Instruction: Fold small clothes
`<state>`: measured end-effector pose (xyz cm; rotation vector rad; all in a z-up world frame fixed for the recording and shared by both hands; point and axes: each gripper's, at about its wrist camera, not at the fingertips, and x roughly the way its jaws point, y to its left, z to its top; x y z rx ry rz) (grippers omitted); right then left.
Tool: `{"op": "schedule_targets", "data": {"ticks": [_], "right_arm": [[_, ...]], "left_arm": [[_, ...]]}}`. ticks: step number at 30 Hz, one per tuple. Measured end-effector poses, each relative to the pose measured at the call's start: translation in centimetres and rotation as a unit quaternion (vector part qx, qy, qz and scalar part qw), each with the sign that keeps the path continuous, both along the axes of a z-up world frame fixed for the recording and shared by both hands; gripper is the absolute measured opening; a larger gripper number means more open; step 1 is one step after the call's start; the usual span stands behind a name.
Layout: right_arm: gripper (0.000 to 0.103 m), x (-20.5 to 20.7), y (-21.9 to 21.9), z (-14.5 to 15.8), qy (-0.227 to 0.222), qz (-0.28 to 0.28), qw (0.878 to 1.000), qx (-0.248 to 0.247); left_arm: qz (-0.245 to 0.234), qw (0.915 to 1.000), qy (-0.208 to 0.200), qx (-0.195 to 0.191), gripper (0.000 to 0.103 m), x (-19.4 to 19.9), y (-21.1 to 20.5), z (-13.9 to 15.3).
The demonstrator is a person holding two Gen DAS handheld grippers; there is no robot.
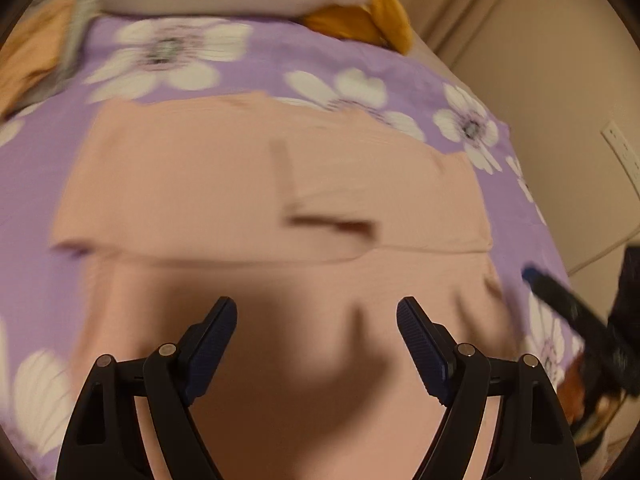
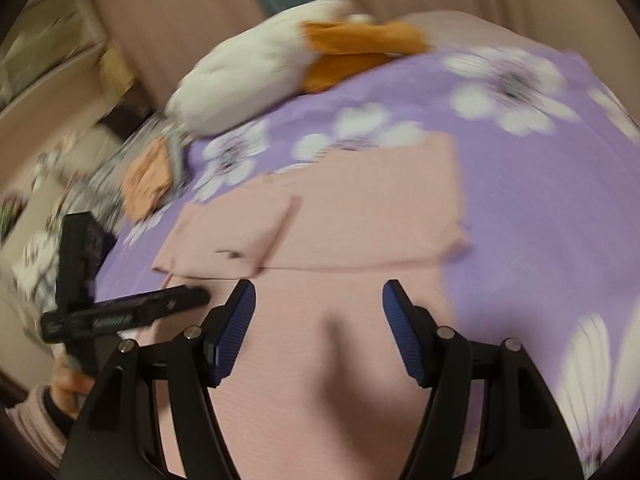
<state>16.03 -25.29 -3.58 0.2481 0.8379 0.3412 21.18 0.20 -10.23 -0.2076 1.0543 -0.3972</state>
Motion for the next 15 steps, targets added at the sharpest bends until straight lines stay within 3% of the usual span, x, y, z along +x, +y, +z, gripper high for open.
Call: {"op": "schedule_targets", "data": {"ticks": [5,8,10,11,13,15], "right_arm": [[0.064,5.7,7.8,-1.4,0.004,0.096,0.994,-0.058],[0.061,8.6,11.1,-3.6,0.024,0.122,0.987,-0.106],[0.044,9.9,12.0,-5.2,0.047,0.121,0.981,-0.147],[0.04,10.2,12.0,-5.8,0.053,0.118,0.979,-0.158],[0.024,10.3,10.9,-5.6,0.045,0.099,0.984,-0.141],[0.019,10.3,8.5,-5.0,0.045,0.059,0.994,-0.08]], "left_arm": [[0.06,0.9981,-0.013,-0.001,0.082,-2.3,5.3,0.6],[0.085,0.9963,-0.011,-0.008,0.082,-3.0,7.3,0.7],[0.095,0.9952,-0.009,-0.023,0.082,-3.2,8.4,0.6],[0.098,0.9948,-0.009,-0.026,0.082,-3.4,8.9,0.6],[0.103,0.9942,-0.007,-0.03,0.082,-3.3,9.4,0.5],[0.104,0.9938,-0.007,-0.037,0.082,-3.4,9.8,0.3]]}}
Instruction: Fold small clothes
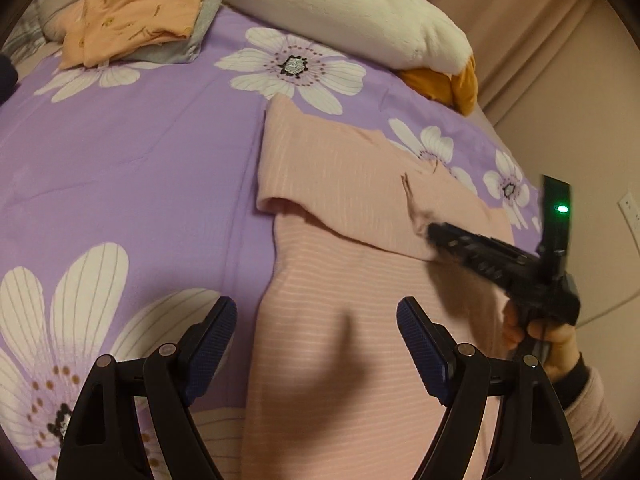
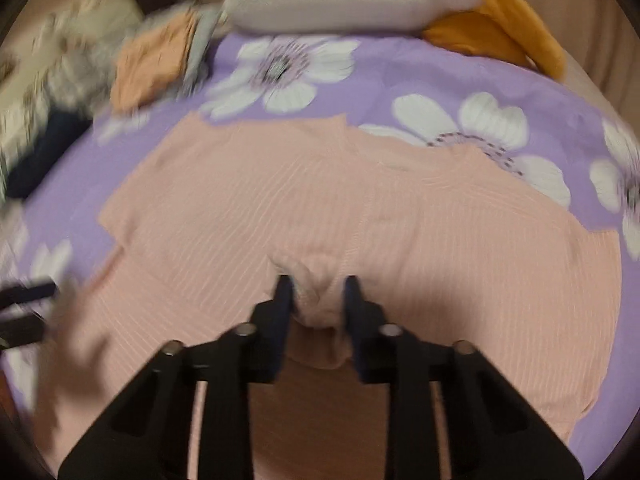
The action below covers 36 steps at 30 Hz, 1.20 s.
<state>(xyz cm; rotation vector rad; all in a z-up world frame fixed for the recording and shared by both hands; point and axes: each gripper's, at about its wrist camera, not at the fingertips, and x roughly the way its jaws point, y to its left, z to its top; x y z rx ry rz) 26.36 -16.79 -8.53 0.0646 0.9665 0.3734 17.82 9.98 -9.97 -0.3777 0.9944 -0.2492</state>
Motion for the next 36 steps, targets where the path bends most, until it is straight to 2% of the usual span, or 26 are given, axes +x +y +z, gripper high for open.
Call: {"op": "schedule_targets", "data": {"ticks": [3,6,7,8,9,15,17,18,19,20,24,27,29,31,32,35,36], "right_arm": [[0.019,-0.8,-4.4,0.5,0.005,-0.081,0.993,0.084],[0.028,-2.2,-8.6,-0.2,0.033,-0.128,0.975,0.178],[0.046,-2.6,-9.2,-0.3,0.038,-0.135,0.972,0.191],[0.055,-2.8,-10.2,-0.6,0.041,-0.151,0.966,0.205],[0.059,-2.9,-10.5,-0.6,0.043,-0.156,0.964,0.213],[0.059,-1.3,-10.6,-2.0,0.073,-0.157,0.946,0.275],[0.051,-0.4,-10.2,-2.6,0.09,-0.17,0.946,0.259],[0.03,-0.2,-9.9,-2.6,0.092,-0.175,0.952,0.234],[0.015,0.0,-9.4,-2.3,0.086,-0.177,0.96,0.2],[0.009,0.0,-9.1,-1.8,0.077,-0.174,0.965,0.178],[0.004,-0.3,-8.9,0.5,0.036,-0.163,0.978,0.127],[0.002,-1.5,-10.1,3.6,-0.019,-0.179,0.974,0.139],[0.002,-1.9,-11.0,4.6,-0.037,-0.188,0.971,0.141],[0.002,-1.3,-11.7,4.3,-0.032,-0.198,0.973,0.111],[0.003,-1.3,-12.1,3.5,-0.016,-0.198,0.975,0.101],[0.008,-1.0,-12.6,1.5,0.033,-0.191,0.974,0.118],[0.015,-1.1,-12.7,1.0,0.043,-0.191,0.972,0.129]], "left_arm": [[0.003,0.9999,0.003,-0.011,0.082,0.3,0.5,-0.4],[0.004,0.9998,0.006,-0.02,0.082,0.2,0.8,-0.8],[0.004,0.9998,0.007,-0.02,0.082,0.3,0.8,-0.9],[0.005,0.9998,0.008,-0.019,0.082,0.5,0.8,-0.9],[0.006,0.9998,0.008,-0.02,0.082,0.6,0.9,-0.9],[0.017,0.9997,0.007,-0.018,0.082,1.0,1.3,-0.7],[0.018,0.9997,0.007,-0.014,0.082,0.9,1.4,-0.7],[0.018,0.9997,0.008,-0.011,0.082,0.9,1.4,-0.7],[0.019,0.9998,0.008,-0.009,0.082,1.0,1.4,-0.7],[0.02,0.9997,0.008,-0.008,0.082,1.0,1.4,-0.7],[0.026,0.9996,0.009,-0.007,0.082,1.2,1.5,-0.6],[0.027,0.9996,0.008,-0.006,0.082,1.3,1.5,-0.5],[0.025,0.9997,0.008,-0.004,0.082,1.5,1.4,-0.5],[0.023,0.9997,0.008,-0.002,0.082,1.8,1.3,-0.6],[0.023,0.9997,0.007,-0.002,0.082,1.9,1.2,-0.5],[0.024,0.9997,0.006,-0.002,0.082,2.2,1.0,-0.5],[0.023,0.9997,0.005,-0.004,0.082,2.2,1.0,-0.4]]}}
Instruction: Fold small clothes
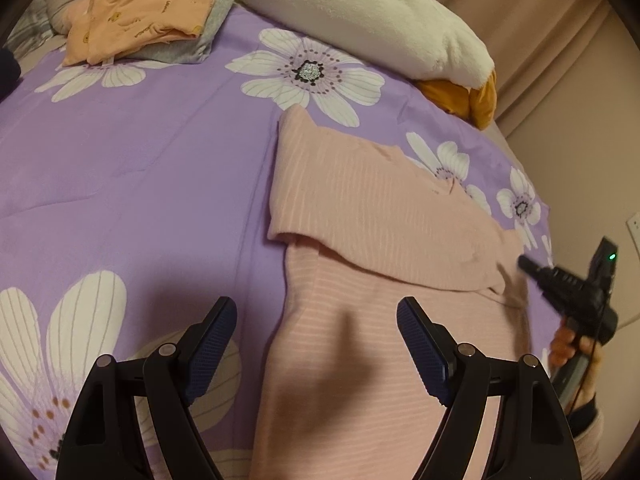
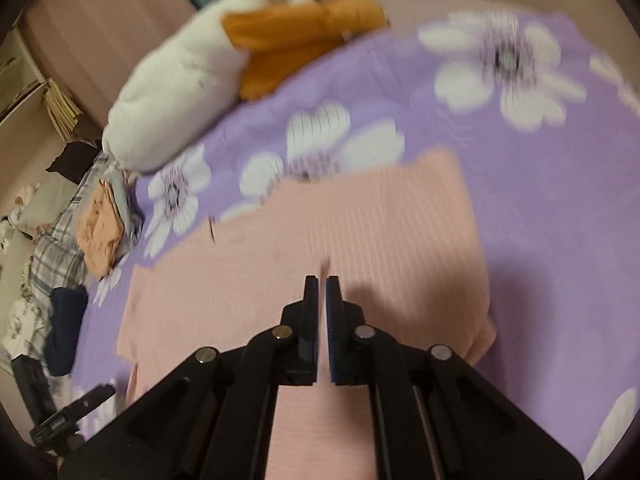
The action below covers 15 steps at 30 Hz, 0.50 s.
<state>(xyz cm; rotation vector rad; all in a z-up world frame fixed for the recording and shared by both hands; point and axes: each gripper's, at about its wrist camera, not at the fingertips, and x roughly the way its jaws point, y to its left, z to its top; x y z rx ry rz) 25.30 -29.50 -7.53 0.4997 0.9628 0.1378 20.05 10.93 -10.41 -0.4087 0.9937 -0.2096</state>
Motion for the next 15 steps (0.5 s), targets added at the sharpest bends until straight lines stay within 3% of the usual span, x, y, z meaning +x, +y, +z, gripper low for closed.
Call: {"op": "schedule_targets", "data": {"ticks": [1,3,6,9,10,12,15], "right_arm": [[0.03,-0.1,0.0,-0.2,0.002,0.0,1.0,0.007],[0.042,0.0,0.5,-0.7,0.005,0.007,1.0,0.022],[0.041,0.5,2.3,-1.2,0.015,0.029,0.999,0.01],[0.022,1.1,4.3,-2.4,0.034,0.055,0.998,-0.022],[0.014,1.2,5.1,-2.4,0.032,0.059,0.996,-0.053],[0.007,1.3,5.4,-1.7,0.019,0.062,0.996,-0.066],[0.006,0.4,4.2,1.7,-0.044,0.042,0.996,-0.059]], "left_arm": [[0.0,1.0,0.0,0.0,0.082,0.0,-0.1,0.0],[-0.002,1.0,0.001,0.001,0.082,0.0,-0.2,0.0],[-0.003,1.0,0.001,0.004,0.082,0.0,-0.3,0.1],[0.002,1.0,0.003,0.003,0.082,-0.1,-0.1,0.1],[0.003,1.0,0.004,0.001,0.082,0.0,0.0,0.0],[0.006,1.0,0.005,0.0,0.082,0.0,0.2,0.0],[0.006,1.0,0.002,0.006,0.082,0.0,0.4,0.2]]}}
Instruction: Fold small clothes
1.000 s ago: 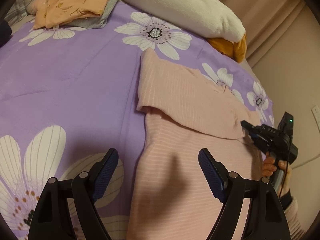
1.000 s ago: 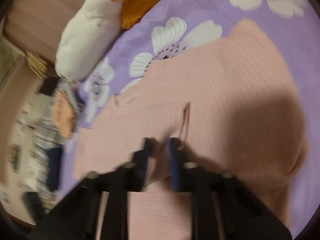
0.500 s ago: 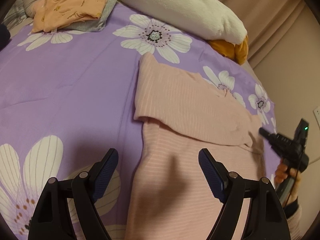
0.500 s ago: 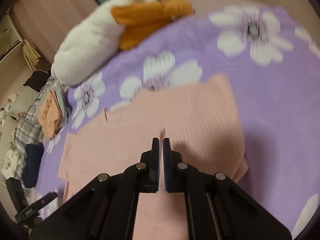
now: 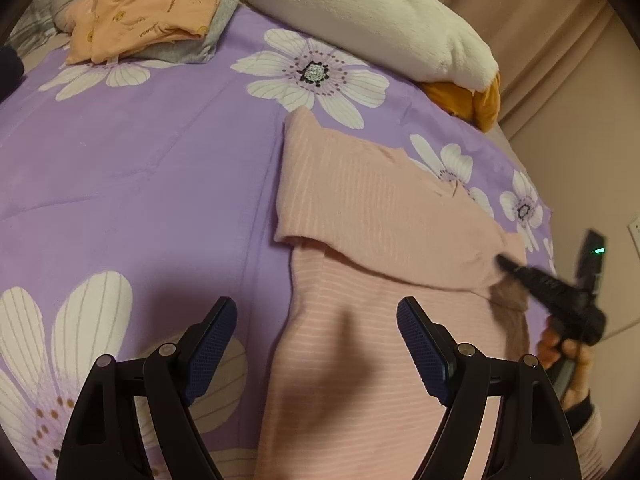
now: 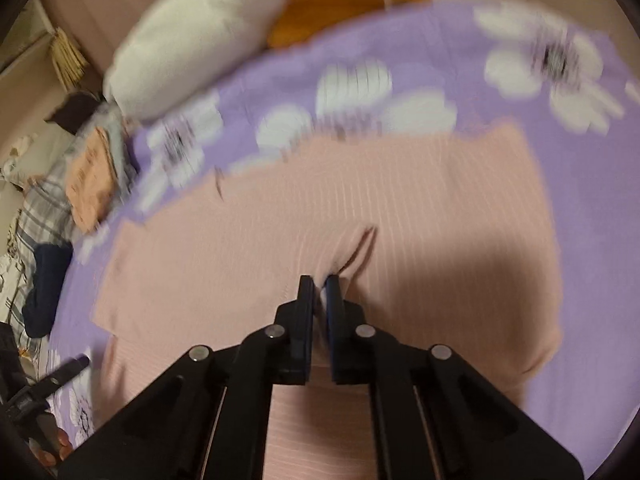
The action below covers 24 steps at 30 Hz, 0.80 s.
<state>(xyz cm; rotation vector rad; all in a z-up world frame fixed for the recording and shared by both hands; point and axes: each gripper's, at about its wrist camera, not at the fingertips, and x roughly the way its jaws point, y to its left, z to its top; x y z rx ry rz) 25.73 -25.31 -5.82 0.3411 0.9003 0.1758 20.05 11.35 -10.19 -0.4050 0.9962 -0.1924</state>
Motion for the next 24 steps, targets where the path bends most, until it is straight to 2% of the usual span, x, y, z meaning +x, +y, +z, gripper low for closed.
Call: {"op": "schedule_targets", "data": {"ticks": [2,4,7,9,10,11,12,14,17,19,21,23,24], "right_arm": [[0.006,-0.3,-0.8,1.5,-0.02,-0.009,1.0,0.0],[0.006,-0.3,-1.2,1.7,-0.019,-0.014,1.0,-0.02],[0.011,0.1,-1.4,-0.3,0.026,-0.001,0.999,-0.028],[0.014,0.3,-1.2,-1.5,0.046,-0.012,0.995,-0.082],[0.019,0.2,-1.1,-1.5,0.041,-0.023,0.992,-0.117],[0.02,-0.1,-1.1,-1.4,0.032,-0.034,0.989,-0.138],[0.02,-0.3,-1.3,-1.1,0.021,-0.038,0.99,-0.136],[0.02,-0.7,-1.8,-0.3,0.003,-0.032,0.995,-0.091],[0.019,-0.9,-1.3,0.2,-0.018,0.013,0.999,-0.036],[0.016,-0.6,-0.5,-0.7,-0.005,0.035,0.999,-0.033],[0.016,-0.5,-0.1,-2.0,0.014,0.045,0.998,-0.05],[0.013,-0.5,-0.2,-3.4,0.036,0.042,0.997,-0.06],[0.009,-0.9,-0.7,-3.7,0.034,0.041,0.997,-0.056]], "left_arm": [[0.001,1.0,-0.003,0.003,0.082,0.1,0.1,0.1],[0.004,1.0,-0.003,0.0,0.082,0.3,0.3,0.1],[0.005,1.0,-0.002,-0.004,0.082,0.6,0.3,-0.1],[-0.001,1.0,-0.002,-0.002,0.082,1.3,-0.2,0.0],[-0.003,1.0,0.0,0.0,0.082,1.7,-0.4,0.1],[-0.011,0.9999,-0.004,0.004,0.082,2.4,-0.9,0.4],[-0.017,0.9998,-0.008,0.006,0.082,3.0,-1.2,0.6],[-0.032,0.9993,-0.02,0.001,0.082,4.4,-2.0,1.1],[-0.047,0.9982,-0.035,-0.014,0.082,6.2,-3.1,1.3],[-0.05,0.9979,-0.037,-0.017,0.081,7.4,-3.9,0.7],[-0.057,0.9977,-0.036,-0.007,0.074,8.0,-4.6,-0.1],[-0.057,0.9981,-0.02,0.012,0.061,8.3,-4.9,-1.5],[-0.056,0.9982,-0.008,0.021,0.061,8.3,-4.8,-2.4]]}}
